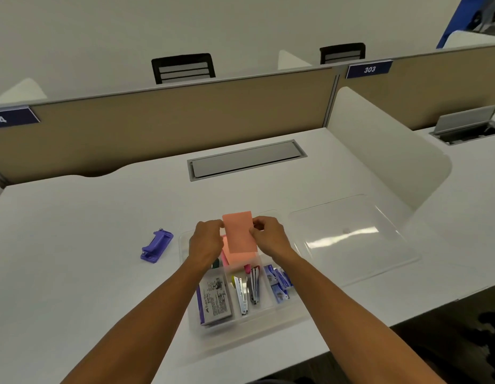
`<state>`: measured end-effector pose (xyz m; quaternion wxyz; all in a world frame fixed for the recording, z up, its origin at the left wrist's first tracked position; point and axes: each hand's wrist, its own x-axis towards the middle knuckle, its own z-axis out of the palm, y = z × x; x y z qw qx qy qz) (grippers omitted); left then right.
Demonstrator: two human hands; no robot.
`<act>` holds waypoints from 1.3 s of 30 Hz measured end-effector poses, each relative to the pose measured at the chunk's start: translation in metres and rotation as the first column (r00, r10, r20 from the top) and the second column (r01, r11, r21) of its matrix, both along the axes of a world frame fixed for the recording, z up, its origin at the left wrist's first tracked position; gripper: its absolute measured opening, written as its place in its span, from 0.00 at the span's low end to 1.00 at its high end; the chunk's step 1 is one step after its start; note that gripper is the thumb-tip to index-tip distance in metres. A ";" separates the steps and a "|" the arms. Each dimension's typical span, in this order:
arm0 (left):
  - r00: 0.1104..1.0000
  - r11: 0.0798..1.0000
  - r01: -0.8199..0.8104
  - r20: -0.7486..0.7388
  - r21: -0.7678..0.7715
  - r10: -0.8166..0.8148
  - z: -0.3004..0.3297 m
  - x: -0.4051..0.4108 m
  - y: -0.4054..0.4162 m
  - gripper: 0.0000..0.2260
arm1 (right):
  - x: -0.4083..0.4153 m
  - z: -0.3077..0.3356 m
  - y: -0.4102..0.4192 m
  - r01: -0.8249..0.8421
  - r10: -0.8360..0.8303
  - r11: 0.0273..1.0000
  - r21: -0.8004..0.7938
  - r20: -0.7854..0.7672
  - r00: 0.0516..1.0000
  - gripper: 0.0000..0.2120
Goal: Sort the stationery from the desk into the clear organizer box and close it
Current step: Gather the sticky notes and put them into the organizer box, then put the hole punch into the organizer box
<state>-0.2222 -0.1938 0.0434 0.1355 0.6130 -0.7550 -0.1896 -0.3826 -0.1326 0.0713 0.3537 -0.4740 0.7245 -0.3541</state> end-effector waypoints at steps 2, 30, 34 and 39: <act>1.000 1.000 -0.027 0.006 -0.005 0.028 0.003 0.006 0.000 0.18 | 0.005 0.000 -0.003 -0.022 0.023 1.000 0.019 -0.059 0.998 0.13; 0.979 0.982 -0.190 -0.080 -0.013 0.188 0.007 0.101 -0.001 0.12 | 0.053 -0.012 -0.014 -0.077 0.242 0.951 0.301 -0.564 0.790 0.18; 0.965 0.971 -0.237 -0.118 -0.005 0.235 -0.004 0.119 0.001 0.11 | 0.062 -0.015 -0.014 -0.108 0.306 0.931 0.348 -0.587 0.750 0.17; 0.940 0.947 -0.320 -0.114 0.030 0.321 -0.020 0.139 0.010 0.13 | 0.078 -0.013 -0.021 -0.148 0.281 0.951 0.271 -0.565 0.776 0.29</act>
